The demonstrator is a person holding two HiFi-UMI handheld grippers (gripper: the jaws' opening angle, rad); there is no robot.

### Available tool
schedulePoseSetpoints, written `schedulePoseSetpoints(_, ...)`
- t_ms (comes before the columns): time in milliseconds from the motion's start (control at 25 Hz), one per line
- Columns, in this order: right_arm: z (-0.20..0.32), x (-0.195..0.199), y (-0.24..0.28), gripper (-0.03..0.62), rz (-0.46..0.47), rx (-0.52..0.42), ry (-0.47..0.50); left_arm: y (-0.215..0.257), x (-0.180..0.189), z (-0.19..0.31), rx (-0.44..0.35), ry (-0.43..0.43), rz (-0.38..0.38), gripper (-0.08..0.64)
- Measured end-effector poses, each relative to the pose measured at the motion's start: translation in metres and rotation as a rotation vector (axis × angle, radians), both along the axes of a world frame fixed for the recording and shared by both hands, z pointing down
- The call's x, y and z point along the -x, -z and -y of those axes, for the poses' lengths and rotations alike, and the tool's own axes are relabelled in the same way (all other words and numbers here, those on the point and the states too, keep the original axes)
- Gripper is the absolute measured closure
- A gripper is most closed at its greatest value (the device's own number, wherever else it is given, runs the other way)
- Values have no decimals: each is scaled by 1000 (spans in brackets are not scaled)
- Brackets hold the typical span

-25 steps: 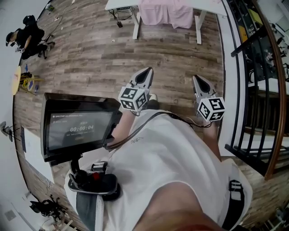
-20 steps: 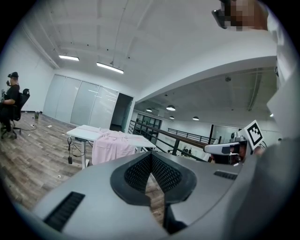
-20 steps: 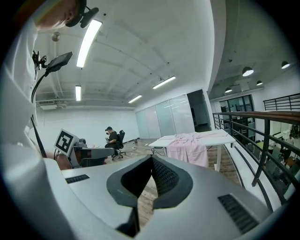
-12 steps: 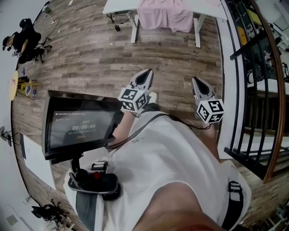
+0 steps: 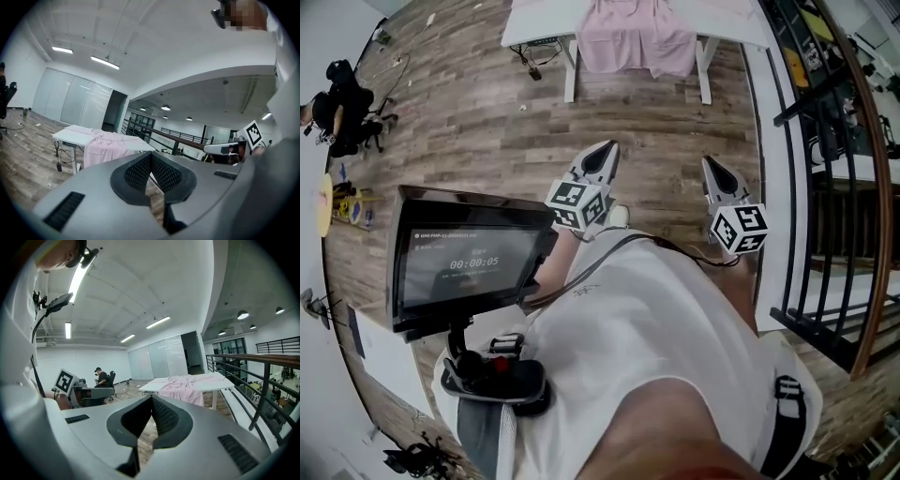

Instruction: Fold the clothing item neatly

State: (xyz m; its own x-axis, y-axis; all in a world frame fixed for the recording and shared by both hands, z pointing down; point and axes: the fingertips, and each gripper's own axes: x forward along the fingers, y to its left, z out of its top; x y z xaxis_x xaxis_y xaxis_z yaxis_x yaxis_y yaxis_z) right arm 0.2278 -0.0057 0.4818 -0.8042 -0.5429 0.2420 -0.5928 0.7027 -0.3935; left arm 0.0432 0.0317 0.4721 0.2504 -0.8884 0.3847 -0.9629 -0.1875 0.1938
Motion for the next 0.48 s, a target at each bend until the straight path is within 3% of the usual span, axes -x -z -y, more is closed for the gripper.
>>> schedulePoseSetpoints(280,53,79,-4,591,-35,30,-17,-13,81,63,29,-16,-41,558)
schedulePoseSetpoints(480,66,82,-3,591,-36,22,-47,-12,86,77,18,-36,-43,558)
